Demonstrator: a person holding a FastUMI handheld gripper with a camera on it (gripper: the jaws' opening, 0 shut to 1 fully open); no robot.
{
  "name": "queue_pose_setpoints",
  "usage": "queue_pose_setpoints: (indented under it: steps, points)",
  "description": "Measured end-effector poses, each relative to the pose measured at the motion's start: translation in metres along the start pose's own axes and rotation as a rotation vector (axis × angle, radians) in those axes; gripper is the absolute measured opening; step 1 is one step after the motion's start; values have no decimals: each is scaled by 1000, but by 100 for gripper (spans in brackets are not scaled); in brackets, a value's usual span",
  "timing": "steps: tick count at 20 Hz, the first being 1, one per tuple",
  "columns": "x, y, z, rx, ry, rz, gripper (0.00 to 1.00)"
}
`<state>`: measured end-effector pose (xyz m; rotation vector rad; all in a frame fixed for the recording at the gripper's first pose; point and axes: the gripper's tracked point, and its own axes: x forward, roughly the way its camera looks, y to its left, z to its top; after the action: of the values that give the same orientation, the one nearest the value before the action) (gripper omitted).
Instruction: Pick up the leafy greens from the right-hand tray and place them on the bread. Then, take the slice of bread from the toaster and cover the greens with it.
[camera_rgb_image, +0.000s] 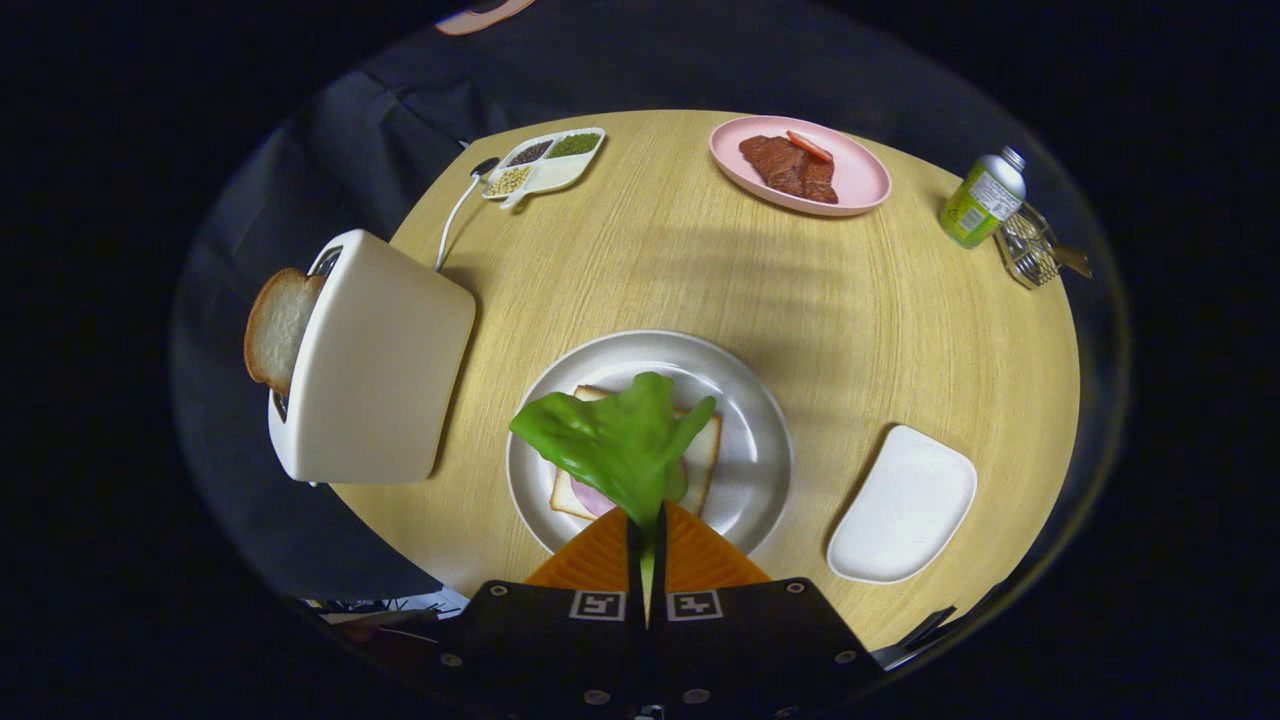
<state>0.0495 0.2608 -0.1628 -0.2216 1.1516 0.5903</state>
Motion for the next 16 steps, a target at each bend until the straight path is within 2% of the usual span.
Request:
queue_pose_setpoints:
  steps: [6,10,14,16]
  points:
    - [25,12,-3,-5,46,-17,2]
    - [31,0,-2,-32,37,-81,3]
    - [32,-8,0,-53,10,-106,18]
    - [32,-5,-1,-43,5,-87,22]
